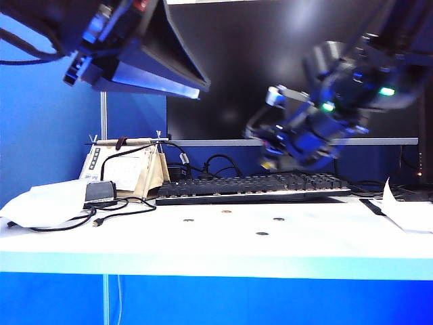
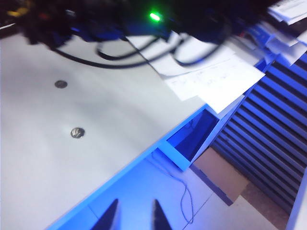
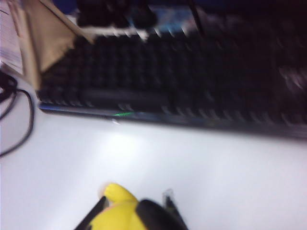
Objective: Pick up the doll and place it on the similarly colored coin.
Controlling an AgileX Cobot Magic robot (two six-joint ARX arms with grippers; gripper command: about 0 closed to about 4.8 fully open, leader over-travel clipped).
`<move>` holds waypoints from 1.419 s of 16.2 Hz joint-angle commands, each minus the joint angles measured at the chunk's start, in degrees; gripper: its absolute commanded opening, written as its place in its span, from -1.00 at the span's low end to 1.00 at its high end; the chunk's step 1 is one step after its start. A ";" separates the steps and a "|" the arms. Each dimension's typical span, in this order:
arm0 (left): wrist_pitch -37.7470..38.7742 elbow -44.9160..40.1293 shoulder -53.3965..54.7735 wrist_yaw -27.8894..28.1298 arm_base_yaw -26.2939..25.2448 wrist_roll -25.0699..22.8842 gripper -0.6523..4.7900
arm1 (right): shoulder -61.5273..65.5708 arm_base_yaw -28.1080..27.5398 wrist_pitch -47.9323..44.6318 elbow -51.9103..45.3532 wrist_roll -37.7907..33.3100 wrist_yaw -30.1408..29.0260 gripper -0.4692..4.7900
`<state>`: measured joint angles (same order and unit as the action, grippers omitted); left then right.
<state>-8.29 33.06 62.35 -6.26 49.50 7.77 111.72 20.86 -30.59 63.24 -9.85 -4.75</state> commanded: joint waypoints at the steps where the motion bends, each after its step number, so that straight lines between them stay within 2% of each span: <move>1: 0.02 0.13 -0.85 0.04 0.11 0.20 -0.43 | 2.40 0.76 11.28 8.96 6.51 -1.40 -0.31; 3: 0.94 0.13 -1.60 0.07 0.11 0.17 -0.43 | 4.48 0.76 16.50 13.75 7.39 -1.70 -0.31; 6: 2.10 0.13 -2.62 0.07 0.11 0.17 -0.43 | 6.16 0.76 19.23 17.25 10.43 -4.39 -0.31; 12: 3.13 0.13 -2.99 0.02 0.11 0.20 -0.43 | 11.63 0.76 35.45 30.56 16.94 -5.73 -0.31; 18: 3.23 0.13 -2.97 0.02 0.13 0.22 -0.43 | 14.78 1.07 36.50 33.77 17.33 -9.14 -0.31; 23: 3.56 0.13 -2.97 0.00 0.13 0.66 -0.43 | 18.47 3.28 36.33 33.77 17.40 -8.94 -0.31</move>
<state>-4.32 33.06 59.57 -6.20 49.50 8.34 130.43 24.08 6.83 96.71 7.35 -13.69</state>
